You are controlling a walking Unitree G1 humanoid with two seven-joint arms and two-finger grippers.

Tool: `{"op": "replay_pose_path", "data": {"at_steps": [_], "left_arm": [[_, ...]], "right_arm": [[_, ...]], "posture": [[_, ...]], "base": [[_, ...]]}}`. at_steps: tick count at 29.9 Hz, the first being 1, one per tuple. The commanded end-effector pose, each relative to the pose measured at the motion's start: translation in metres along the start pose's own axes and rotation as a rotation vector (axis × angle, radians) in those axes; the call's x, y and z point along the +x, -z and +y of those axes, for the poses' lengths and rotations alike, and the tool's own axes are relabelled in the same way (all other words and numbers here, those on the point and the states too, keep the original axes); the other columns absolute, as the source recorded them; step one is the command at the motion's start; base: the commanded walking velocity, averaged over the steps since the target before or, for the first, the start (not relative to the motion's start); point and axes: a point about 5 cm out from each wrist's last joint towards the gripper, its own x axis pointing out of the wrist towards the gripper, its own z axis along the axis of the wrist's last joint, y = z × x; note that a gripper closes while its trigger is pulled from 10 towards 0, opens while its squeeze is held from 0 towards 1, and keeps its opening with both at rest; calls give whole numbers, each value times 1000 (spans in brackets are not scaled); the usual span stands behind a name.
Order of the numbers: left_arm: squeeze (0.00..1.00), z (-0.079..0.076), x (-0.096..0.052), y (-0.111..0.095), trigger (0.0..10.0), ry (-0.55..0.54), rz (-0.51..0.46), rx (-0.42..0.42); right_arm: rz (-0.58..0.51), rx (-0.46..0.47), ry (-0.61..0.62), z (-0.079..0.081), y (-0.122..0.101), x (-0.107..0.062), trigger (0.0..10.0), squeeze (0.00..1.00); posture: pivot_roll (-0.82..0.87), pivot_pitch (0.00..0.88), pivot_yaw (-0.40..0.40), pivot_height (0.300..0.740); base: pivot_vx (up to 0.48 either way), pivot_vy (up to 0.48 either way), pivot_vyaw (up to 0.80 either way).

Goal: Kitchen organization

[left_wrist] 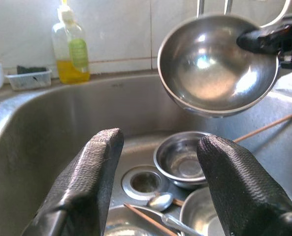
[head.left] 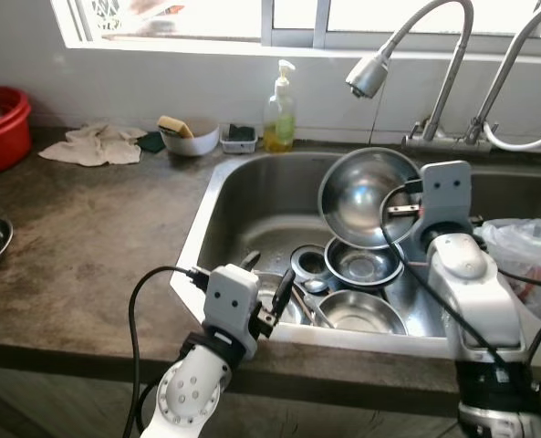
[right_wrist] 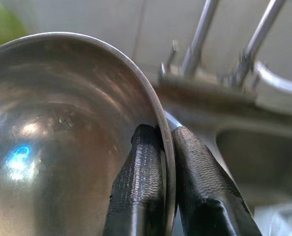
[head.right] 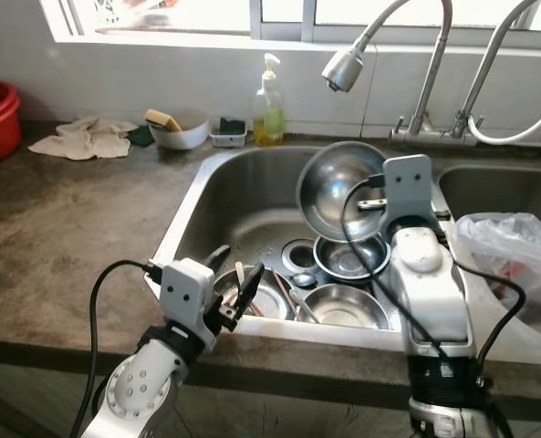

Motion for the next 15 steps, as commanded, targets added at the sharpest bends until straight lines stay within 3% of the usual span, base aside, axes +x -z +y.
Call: {"op": "replay_pose_path", "data": {"at_steps": [1,5,15], "left_arm": [[0,-3,-2,-6,10000,8,-13,4],[0,-4,-6,-6,10000,3,-3,-4],[0,-7,-14,-8,10000,3,14,-12]], "right_arm": [[71,-5,18,-5,5,8,10000,0],[215,112,60,-18,25,24,10000,0],[379,164,74,-22,48,30,10000,0]], "posture": [[171,103,-44,740],[178,132,-46,740],[187,172,-48,740]], "base": [[0,0,0],[0,0,0],[0,0,0]]}}
